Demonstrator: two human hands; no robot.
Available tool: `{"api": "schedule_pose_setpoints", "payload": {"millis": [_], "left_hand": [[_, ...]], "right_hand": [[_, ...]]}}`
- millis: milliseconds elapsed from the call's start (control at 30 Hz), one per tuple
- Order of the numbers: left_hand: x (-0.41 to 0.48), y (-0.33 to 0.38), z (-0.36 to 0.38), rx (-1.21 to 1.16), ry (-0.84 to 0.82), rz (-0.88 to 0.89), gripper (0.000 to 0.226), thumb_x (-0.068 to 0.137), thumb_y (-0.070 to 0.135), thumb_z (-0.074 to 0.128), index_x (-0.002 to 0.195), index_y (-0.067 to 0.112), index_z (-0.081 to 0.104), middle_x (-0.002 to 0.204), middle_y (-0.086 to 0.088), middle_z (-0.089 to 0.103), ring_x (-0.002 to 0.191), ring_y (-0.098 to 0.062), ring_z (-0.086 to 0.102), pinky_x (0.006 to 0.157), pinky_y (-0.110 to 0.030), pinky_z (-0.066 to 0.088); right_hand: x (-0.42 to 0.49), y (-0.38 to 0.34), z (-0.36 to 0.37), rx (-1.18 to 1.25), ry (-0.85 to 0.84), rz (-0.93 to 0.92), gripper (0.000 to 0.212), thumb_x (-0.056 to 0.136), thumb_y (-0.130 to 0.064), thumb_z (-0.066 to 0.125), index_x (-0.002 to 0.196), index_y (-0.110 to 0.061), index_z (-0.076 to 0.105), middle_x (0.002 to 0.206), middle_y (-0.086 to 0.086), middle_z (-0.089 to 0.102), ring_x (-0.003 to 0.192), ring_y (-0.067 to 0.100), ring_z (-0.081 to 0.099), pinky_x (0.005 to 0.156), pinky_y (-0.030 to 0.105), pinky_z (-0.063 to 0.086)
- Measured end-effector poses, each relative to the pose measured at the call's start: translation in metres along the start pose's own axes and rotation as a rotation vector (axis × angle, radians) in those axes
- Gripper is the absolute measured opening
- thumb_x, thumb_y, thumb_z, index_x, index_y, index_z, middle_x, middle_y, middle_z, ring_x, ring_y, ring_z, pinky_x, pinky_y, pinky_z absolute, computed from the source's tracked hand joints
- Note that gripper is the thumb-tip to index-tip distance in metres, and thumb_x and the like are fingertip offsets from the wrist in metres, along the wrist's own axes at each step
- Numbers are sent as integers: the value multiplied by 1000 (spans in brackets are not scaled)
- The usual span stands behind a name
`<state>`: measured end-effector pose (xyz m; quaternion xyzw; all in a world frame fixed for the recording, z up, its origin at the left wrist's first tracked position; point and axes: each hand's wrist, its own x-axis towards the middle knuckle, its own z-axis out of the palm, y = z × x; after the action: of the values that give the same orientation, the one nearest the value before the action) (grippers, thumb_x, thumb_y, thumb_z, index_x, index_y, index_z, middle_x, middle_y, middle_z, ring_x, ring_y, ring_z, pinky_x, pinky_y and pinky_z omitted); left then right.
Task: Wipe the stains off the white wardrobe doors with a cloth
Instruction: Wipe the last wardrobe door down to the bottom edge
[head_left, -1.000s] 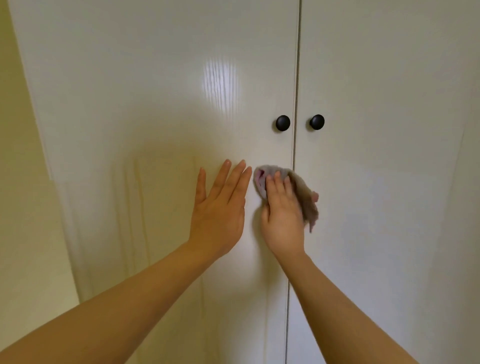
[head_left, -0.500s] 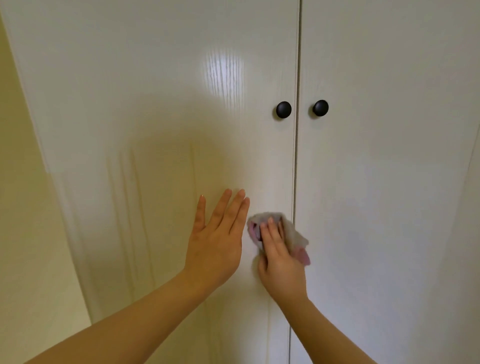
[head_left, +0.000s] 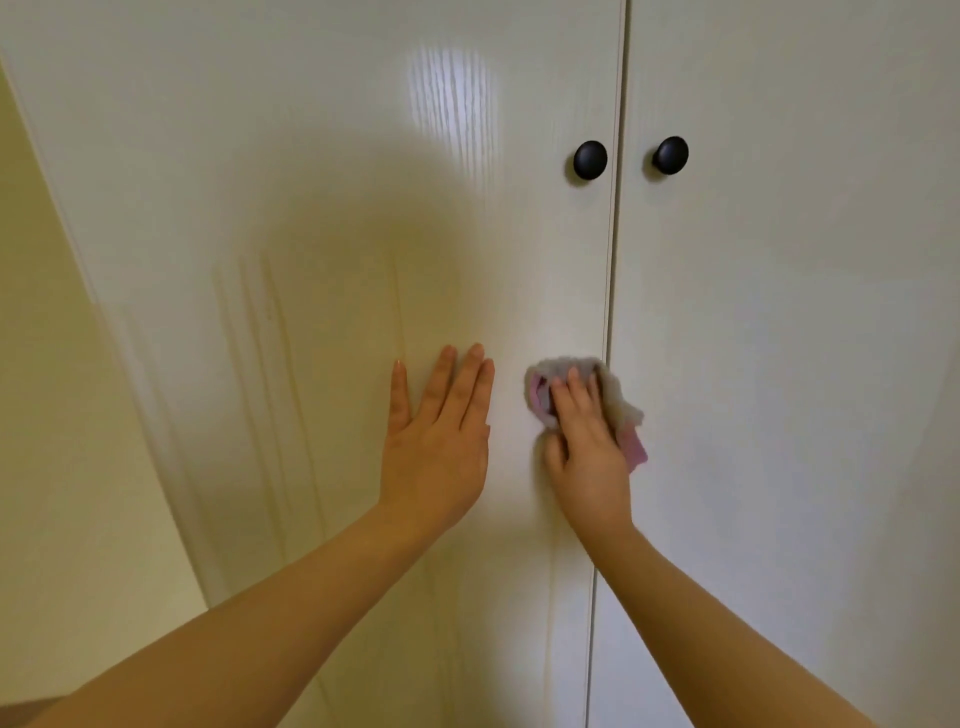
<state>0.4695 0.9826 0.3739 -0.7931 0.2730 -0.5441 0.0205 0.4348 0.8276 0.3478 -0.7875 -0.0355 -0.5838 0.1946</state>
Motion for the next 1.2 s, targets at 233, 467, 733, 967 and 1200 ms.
{"api": "schedule_pose_setpoints", "payload": {"millis": [233, 467, 733, 967, 1200], "left_hand": [[-2, 1, 7, -6, 15, -8, 57, 92, 29, 35, 144, 7, 26, 149, -10, 36, 139, -27, 24, 112, -55, 4], [-2, 6, 11, 1, 25, -39, 58, 93, 30, 33, 145, 6, 24, 153, -10, 26, 140, -28, 21, 113, -55, 3], [-1, 3, 7, -6, 22, -16, 57, 94, 31, 34, 144, 5, 27, 150, -12, 35, 139, -27, 23, 113, -52, 1], [-46, 25, 9, -45, -75, 39, 58, 93, 31, 32, 145, 8, 25, 153, -8, 28, 146, -21, 8, 115, -52, 2], [-61, 22, 15, -33, -121, 73, 57, 92, 28, 34, 144, 7, 27, 152, -7, 30, 140, -24, 23, 113, -53, 6]], "right_hand": [[-48, 14, 6, -19, -99, -65, 48, 86, -11, 38, 134, -13, 42, 146, -7, 36, 121, 15, 39, 87, 22, 47], [12, 7, 11, 30, -15, -24, 49, 86, -3, 30, 134, 1, 39, 139, 4, 33, 132, 21, 28, 109, 35, 24], [-59, 28, 18, 16, -258, -244, 52, 81, 7, 47, 131, -4, 44, 148, -7, 30, 133, 9, 29, 105, 16, 22], [-124, 11, 21, 9, -160, 87, 59, 85, -3, 32, 143, -10, 29, 155, -7, 11, 142, 8, 6, 114, 17, 6], [-84, 7, 20, -111, -224, 134, 55, 83, -5, 27, 138, -7, 25, 144, 2, 23, 136, 16, 18, 112, 28, 0]]}}
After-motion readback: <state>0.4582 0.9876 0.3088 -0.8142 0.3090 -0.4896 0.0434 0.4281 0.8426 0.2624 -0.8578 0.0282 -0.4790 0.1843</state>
